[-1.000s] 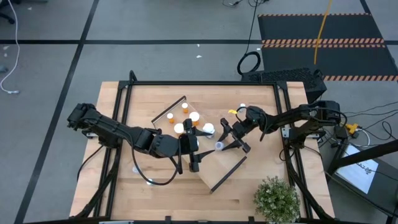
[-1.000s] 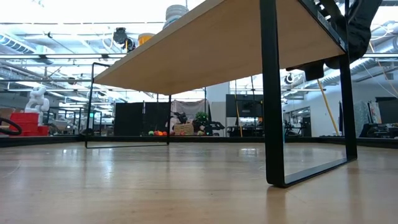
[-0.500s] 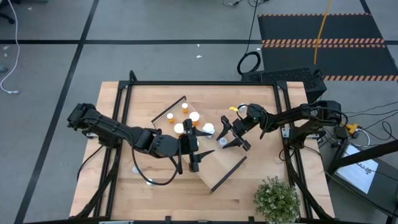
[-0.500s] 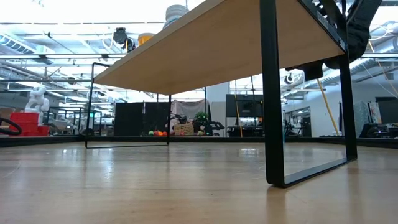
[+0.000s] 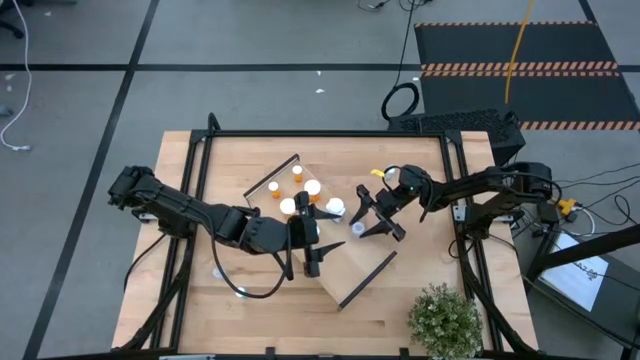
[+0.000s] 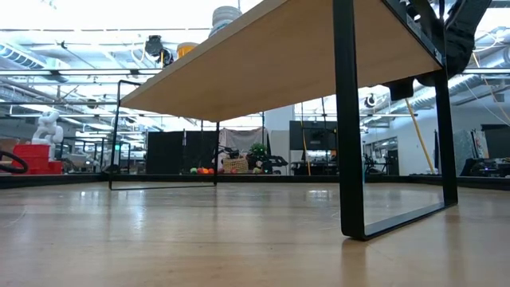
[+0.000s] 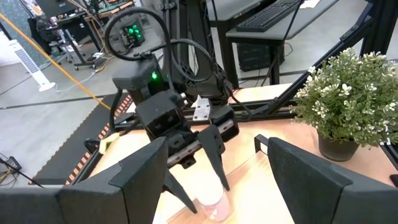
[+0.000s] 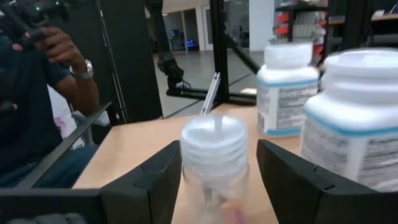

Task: Pick and place medicine bottles onto shelf by color
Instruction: Put the top transparent pill bottle on the shelf, then put the transparent pill bottle on the shelf aligned with the transparent pill bottle

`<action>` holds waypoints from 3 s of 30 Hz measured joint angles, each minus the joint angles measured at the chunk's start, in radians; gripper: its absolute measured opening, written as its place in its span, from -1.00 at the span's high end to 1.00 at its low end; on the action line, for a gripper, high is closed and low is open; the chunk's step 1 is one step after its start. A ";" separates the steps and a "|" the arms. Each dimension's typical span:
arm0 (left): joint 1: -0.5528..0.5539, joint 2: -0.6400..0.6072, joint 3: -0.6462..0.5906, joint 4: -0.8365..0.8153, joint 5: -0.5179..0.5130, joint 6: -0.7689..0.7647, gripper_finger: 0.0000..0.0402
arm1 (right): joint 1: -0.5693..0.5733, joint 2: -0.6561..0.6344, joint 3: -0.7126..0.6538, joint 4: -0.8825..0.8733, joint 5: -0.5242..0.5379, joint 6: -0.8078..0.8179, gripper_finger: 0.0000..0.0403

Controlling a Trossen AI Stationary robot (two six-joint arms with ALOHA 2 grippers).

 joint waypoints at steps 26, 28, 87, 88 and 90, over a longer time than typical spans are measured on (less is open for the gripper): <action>0.000 0.000 0.000 0.001 0.000 -0.005 -0.37 | -0.008 -0.099 0.000 0.048 0.033 0.121 -0.23; 0.000 0.000 0.000 0.001 0.000 -0.009 -0.37 | -0.008 -0.124 0.000 0.045 0.033 0.130 -0.28; -0.585 -0.037 -0.228 -1.194 0.211 -1.741 -0.32 | -0.006 -0.714 0.000 -0.600 0.322 0.003 -0.30; -0.589 -0.037 -0.243 -1.194 0.229 -1.755 -0.37 | -0.006 -0.714 0.000 -0.599 0.322 0.000 -0.30; -0.589 -0.037 -0.268 -1.200 0.258 -1.792 -0.43 | -0.006 -0.714 0.000 -0.599 0.322 -0.003 -0.30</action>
